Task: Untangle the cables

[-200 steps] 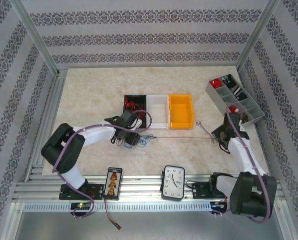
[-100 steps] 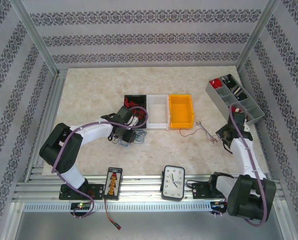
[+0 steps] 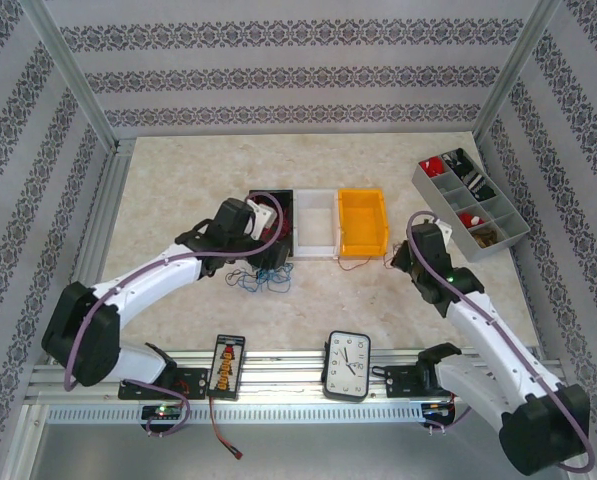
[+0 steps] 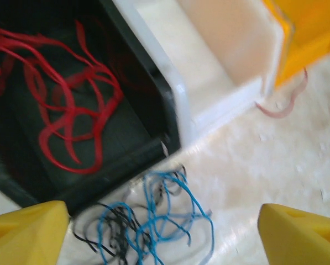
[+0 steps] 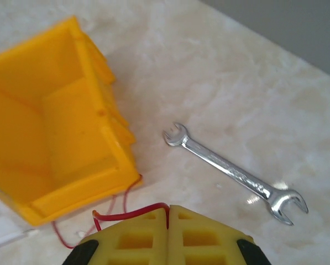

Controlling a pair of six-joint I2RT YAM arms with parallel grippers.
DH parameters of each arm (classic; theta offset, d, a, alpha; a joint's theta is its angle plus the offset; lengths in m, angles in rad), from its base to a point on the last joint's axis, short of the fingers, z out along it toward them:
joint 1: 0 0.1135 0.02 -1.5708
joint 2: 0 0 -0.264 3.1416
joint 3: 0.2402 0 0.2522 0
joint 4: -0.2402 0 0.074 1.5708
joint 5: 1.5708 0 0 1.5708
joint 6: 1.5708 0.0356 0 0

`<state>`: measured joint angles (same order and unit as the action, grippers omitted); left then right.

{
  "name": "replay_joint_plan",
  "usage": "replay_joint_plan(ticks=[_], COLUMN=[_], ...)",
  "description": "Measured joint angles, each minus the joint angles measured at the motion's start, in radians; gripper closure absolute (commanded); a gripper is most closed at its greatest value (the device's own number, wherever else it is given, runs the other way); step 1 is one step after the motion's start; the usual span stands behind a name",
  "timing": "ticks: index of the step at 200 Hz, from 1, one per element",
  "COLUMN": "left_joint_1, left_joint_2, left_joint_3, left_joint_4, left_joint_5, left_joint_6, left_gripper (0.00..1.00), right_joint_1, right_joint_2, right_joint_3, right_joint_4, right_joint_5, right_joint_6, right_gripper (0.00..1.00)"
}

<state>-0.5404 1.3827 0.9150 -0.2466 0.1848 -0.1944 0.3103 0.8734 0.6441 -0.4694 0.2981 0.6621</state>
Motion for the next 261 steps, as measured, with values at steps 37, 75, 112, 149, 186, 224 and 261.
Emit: replay_joint_plan(ticks=[37,75,112,149,186,224,261], left_joint_1=[0.074,0.103,0.113,0.116,0.116,0.117,0.117], left_joint_2=[-0.037,-0.087,-0.117,-0.161,-0.184,-0.204,-0.204], left_joint_3=[-0.029,-0.130,-0.179,-0.222,-0.256,-0.259,-0.259], left_joint_4=[0.064,0.104,0.106,0.105,0.103,0.103,0.106], left_joint_5=[-0.236,-0.419,-0.523,-0.587,-0.609,-0.609,-0.608], left_joint_6=[-0.204,-0.414,-0.547,-0.652,-0.698,-0.700,-0.700], left_gripper=[0.08,0.09,0.09,0.09,0.09,0.10,0.10], right_joint_1=[0.133,0.262,0.349,0.389,0.401,0.375,0.241], right_joint_2=[-0.034,-0.027,0.030,0.117,0.156,0.140,0.086], right_joint_3=[0.155,0.293,0.382,0.453,0.484,0.484,0.484], right_joint_4=[-0.003,0.016,0.089,0.183,0.241,0.268,0.253], right_joint_5=[0.124,0.256,0.344,0.384,0.484,0.549,0.611], right_joint_6=[0.000,-0.011,-0.066,-0.155,-0.251,-0.338,-0.401], right_gripper=[0.95,0.94,0.94,0.94,0.94,0.95,0.95])
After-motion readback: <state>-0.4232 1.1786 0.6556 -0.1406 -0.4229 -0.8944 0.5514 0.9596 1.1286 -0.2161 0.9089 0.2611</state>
